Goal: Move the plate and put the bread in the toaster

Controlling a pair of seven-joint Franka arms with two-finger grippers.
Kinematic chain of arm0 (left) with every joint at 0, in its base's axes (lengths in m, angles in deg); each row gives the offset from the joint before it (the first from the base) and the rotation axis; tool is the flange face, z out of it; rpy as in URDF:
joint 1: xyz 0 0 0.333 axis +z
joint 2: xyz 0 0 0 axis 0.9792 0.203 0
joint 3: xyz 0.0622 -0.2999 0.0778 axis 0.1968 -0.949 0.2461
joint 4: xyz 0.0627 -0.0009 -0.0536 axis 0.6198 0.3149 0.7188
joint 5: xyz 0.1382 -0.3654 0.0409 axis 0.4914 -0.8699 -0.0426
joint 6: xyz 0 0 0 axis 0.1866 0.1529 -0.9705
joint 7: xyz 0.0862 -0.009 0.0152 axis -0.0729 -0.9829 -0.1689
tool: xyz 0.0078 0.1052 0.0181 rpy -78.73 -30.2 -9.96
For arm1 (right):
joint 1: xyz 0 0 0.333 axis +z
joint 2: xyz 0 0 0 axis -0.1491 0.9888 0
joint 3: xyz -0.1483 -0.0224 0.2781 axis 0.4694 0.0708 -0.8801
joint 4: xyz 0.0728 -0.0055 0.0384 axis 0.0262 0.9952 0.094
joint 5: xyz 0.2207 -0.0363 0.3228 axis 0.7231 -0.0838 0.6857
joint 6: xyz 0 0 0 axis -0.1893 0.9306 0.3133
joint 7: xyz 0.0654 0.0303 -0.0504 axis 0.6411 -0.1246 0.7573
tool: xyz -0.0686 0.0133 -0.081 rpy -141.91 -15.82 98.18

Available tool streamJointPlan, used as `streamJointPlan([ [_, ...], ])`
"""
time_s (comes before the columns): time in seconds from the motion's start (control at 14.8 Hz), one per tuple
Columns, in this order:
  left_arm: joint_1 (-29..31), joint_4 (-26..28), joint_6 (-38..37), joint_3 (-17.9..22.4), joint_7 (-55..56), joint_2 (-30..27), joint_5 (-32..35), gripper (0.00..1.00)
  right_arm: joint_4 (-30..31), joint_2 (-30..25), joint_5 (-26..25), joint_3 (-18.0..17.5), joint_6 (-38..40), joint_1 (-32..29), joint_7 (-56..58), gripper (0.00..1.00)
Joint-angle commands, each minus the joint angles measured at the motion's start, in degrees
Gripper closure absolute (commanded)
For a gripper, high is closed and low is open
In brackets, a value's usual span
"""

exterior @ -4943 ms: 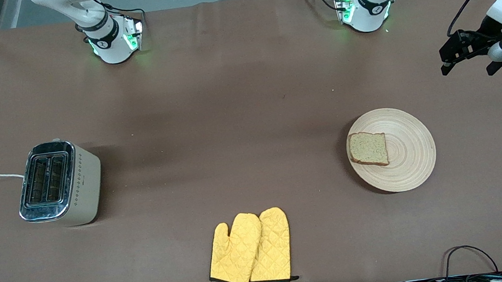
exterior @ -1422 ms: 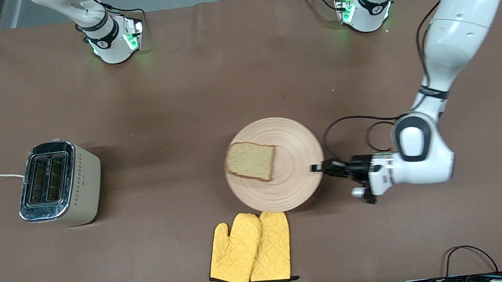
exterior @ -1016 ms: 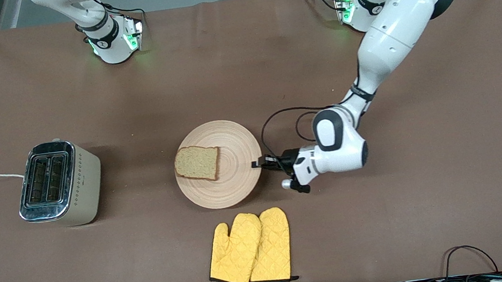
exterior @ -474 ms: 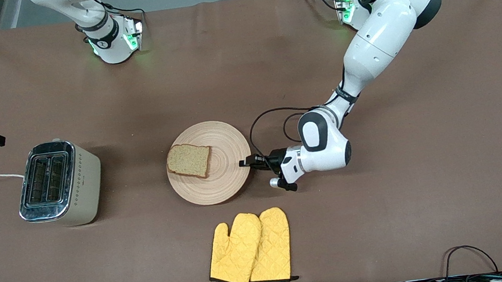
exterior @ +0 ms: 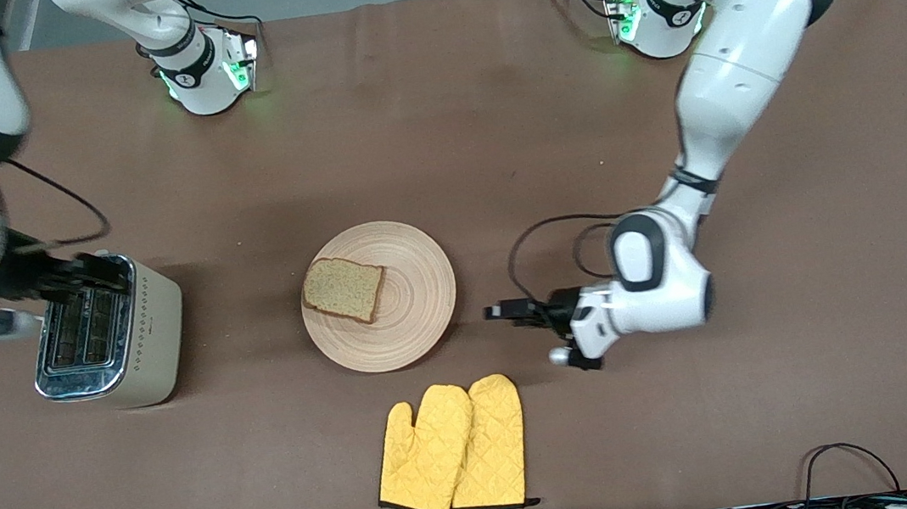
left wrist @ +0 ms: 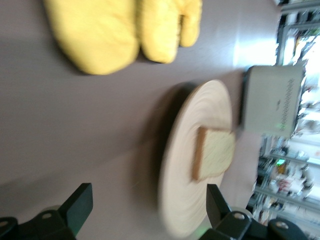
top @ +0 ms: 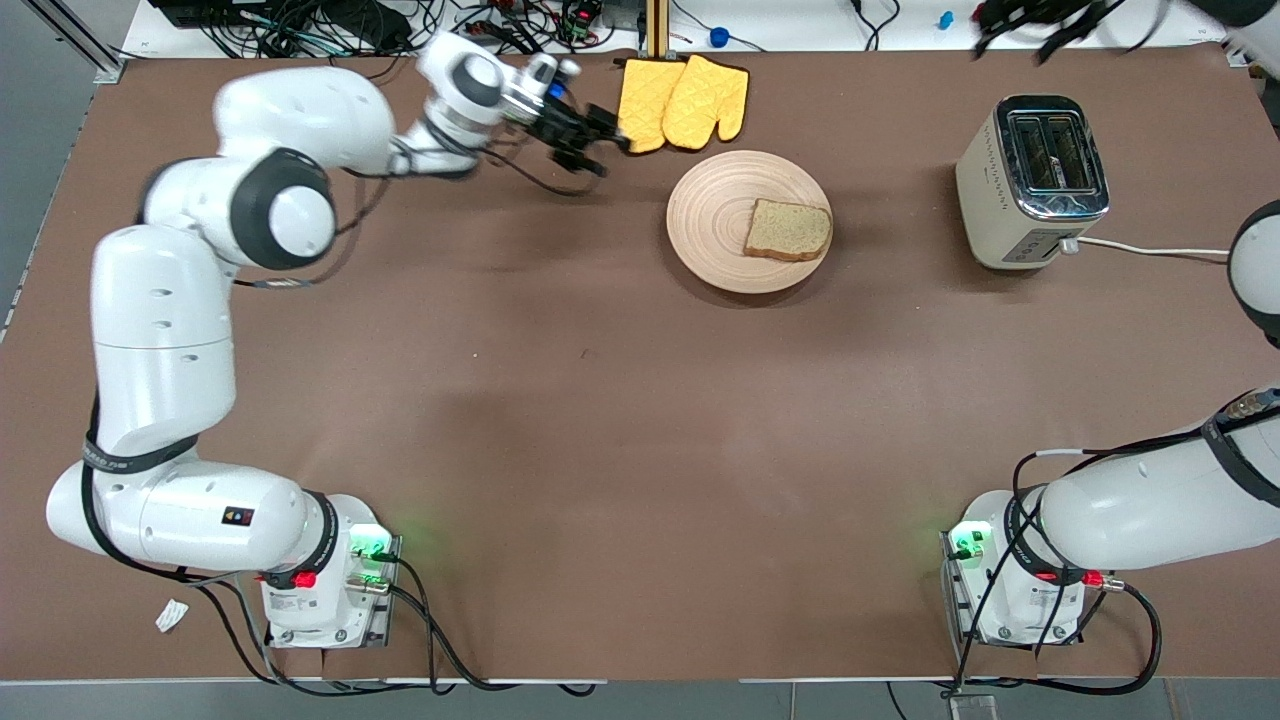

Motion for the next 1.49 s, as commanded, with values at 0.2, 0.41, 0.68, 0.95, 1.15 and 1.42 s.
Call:
streamJointPlan([
  [0.2, 11.58, -7.83, -18.98, 0.14, 1.87, -2.83, 20.74, 0.00, 23.01, -1.88, -0.05, 0.35, -24.29, 12.84, -20.14, 0.00],
  [0.41, 12.64, -8.90, -21.11, 0.05, 1.78, -9.32, 34.46, 0.00, 26.73, 2.59, -0.23, 0.43, -33.64, 16.63, -24.82, 0.00],
  [0.68, 11.94, -8.90, -25.92, 0.40, 7.38, -20.65, 45.66, 0.00, 27.52, 7.08, -0.41, 0.61, -36.38, 18.84, -28.26, 0.00],
  [0.95, 12.73, -8.81, -36.21, 0.40, 8.72, -30.06, 45.93, 0.00, 27.26, 8.84, -0.49, 0.70, -37.08, 19.71, -32.64, 0.04],
  [1.15, 13.25, -8.81, -39.65, 2.94, 8.03, -32.28, 45.67, 0.00, 27.26, 9.28, -0.49, 0.70, -38.05, 20.25, -33.71, 0.19],
  [1.42, 13.35, -7.59, -39.48, 4.96, 9.15, -38.76, 45.93, 0.00, 27.35, 10.16, -0.49, 0.61, -39.28, 20.42, -34.23, 0.30],
])
